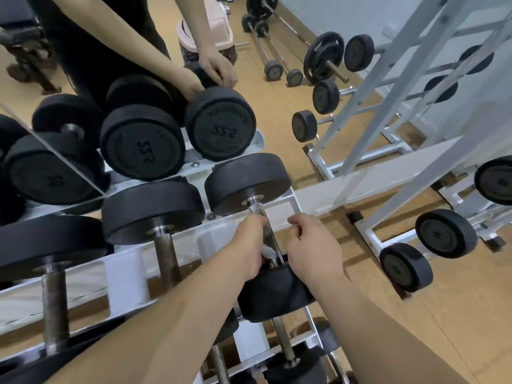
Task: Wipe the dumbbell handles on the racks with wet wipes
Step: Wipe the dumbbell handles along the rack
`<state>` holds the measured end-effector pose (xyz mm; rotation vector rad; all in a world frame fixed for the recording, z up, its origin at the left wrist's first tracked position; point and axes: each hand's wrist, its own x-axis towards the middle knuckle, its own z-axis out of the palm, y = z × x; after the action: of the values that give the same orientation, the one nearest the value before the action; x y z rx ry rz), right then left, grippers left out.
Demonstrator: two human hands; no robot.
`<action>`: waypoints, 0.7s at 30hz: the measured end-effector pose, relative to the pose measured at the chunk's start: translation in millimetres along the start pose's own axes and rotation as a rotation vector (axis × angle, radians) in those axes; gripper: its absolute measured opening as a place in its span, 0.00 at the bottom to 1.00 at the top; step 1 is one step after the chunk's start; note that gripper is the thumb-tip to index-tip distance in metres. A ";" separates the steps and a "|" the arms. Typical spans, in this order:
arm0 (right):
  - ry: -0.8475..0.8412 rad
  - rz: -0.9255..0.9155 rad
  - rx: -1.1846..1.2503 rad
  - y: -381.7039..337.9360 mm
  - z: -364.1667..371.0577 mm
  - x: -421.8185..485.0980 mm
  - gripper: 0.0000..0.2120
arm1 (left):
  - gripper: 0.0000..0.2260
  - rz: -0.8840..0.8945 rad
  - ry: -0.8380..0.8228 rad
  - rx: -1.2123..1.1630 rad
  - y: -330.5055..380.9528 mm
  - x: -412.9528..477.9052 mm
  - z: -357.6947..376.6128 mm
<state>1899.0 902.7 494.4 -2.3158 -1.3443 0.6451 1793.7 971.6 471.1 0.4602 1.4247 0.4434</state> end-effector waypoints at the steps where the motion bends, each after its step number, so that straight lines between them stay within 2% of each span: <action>1: -0.011 0.001 -0.012 -0.7 -0.2 0.6 0.18 | 0.17 -0.009 -0.024 0.009 1.1 1.7 3.8; 3: -0.023 0.007 -0.020 0.6 -0.8 0.7 0.18 | 0.16 0.008 -0.035 0.045 5.9 1.6 10.3; 5: -0.016 0.008 -0.025 1.8 -0.9 1.6 0.18 | 0.08 0.080 -0.015 0.032 18.2 3.4 14.3; 7: -0.017 0.006 -0.033 1.2 0.0 2.3 0.18 | 0.07 0.148 0.044 -0.013 32.8 9.5 12.8; 9: -0.015 0.015 -0.031 1.4 0.8 3.3 0.18 | 0.06 0.194 0.022 0.053 36.3 7.7 13.4; 11: -0.015 0.018 -0.025 1.4 0.7 5.0 0.17 | 0.05 0.167 -0.035 0.175 19.7 -2.1 10.3; 14: -0.031 0.035 -0.019 2.2 0.6 4.9 0.17 | 0.07 0.094 -0.142 0.313 -7.1 -11.9 -0.4; 16: -0.029 0.045 -0.015 1.1 1.1 4.6 0.17 | 0.07 0.066 -0.155 0.390 -6.9 -10.5 -5.9; 18: -0.017 0.040 -0.012 0.0 2.1 4.0 0.16 | 0.06 0.064 -0.117 0.305 8.9 -11.8 -4.6; 21: -0.002 0.037 -0.009 0.3 3.4 3.4 0.16 | 0.14 0.152 -0.061 0.131 30.5 -1.8 4.5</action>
<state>1898.7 905.8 490.8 -2.3526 -1.3103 0.6542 1797.5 995.9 489.8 0.6863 1.3701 0.4555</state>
